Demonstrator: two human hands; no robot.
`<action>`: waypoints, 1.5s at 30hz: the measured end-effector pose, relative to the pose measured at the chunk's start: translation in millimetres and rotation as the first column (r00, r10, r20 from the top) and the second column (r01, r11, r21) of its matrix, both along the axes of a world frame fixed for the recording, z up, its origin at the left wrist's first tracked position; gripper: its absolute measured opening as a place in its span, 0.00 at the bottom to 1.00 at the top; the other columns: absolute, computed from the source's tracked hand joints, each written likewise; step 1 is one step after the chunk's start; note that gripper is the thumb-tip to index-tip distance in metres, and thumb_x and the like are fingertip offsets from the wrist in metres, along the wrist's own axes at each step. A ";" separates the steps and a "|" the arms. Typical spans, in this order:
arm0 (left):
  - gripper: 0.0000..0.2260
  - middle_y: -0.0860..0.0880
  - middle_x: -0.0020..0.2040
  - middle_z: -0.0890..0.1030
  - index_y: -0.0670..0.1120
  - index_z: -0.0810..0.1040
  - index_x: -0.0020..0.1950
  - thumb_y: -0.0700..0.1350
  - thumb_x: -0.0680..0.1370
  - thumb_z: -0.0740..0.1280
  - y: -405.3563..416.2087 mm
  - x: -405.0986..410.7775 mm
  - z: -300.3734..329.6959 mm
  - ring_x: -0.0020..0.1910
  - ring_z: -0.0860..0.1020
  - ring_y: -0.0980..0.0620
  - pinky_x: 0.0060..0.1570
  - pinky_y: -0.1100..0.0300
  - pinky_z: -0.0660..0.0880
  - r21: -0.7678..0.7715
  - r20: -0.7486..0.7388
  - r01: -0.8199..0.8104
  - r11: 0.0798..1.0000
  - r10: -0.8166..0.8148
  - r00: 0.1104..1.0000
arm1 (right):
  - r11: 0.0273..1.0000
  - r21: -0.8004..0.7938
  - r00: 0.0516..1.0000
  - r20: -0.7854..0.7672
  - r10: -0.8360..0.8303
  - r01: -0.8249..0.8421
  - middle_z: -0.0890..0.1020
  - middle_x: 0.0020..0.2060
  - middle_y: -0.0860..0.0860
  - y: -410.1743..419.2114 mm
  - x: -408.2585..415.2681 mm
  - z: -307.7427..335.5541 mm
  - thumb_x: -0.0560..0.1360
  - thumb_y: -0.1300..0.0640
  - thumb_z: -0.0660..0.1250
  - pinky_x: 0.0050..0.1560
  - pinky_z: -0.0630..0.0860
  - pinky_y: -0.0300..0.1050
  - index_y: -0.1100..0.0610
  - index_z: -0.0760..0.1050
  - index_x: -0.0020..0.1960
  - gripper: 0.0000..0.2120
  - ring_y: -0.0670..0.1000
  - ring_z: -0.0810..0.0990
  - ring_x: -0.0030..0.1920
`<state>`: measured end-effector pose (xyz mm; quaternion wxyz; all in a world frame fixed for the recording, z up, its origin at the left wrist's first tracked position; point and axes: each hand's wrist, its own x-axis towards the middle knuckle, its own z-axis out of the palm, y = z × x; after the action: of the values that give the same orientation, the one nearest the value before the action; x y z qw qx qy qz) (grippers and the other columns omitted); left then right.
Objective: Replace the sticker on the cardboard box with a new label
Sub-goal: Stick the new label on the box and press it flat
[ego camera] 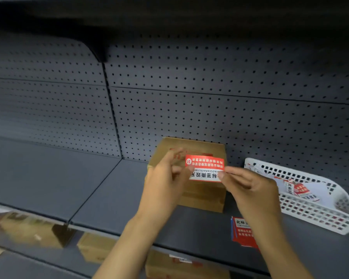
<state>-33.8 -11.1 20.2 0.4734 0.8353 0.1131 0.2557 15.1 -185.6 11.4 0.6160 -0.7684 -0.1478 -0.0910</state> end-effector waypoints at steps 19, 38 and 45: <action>0.02 0.56 0.45 0.85 0.55 0.81 0.48 0.51 0.77 0.69 25.5 -22.1 -53.9 0.46 0.83 0.61 0.50 0.64 0.79 -0.165 -0.205 0.323 0.932 -0.353 0.913 | 0.944 -0.278 0.960 0.163 0.228 -0.177 0.78 0.47 0.37 67.5 -17.3 -9.2 0.77 0.61 0.68 0.56 0.77 0.41 0.48 0.76 0.48 0.08 0.43 0.80 0.52; 0.13 0.47 0.42 0.87 0.49 0.87 0.50 0.52 0.69 0.70 -1.0 -26.2 -78.6 0.31 0.79 0.52 0.38 0.58 0.76 -0.908 0.055 0.144 0.393 -0.229 0.972 | 0.996 -0.015 0.970 -0.232 0.078 -0.084 0.88 0.38 0.43 57.9 -25.8 -39.6 0.71 0.51 0.75 0.48 0.81 0.46 0.52 0.85 0.41 0.04 0.43 0.87 0.40; 0.10 0.53 0.43 0.84 0.54 0.80 0.55 0.54 0.75 0.69 23.3 -31.8 -99.5 0.36 0.84 0.50 0.40 0.56 0.79 -0.647 -0.165 -0.121 0.753 0.016 0.986 | 0.927 -0.371 0.998 -0.022 -0.065 0.052 0.85 0.43 0.44 52.0 -22.0 -62.9 0.77 0.44 0.66 0.38 0.80 0.45 0.48 0.75 0.46 0.08 0.42 0.83 0.40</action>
<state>-65.6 12.2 -79.3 0.7161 0.6288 0.2609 0.1540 -6.9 -133.6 -51.5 0.4597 -0.8761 -0.1291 -0.0668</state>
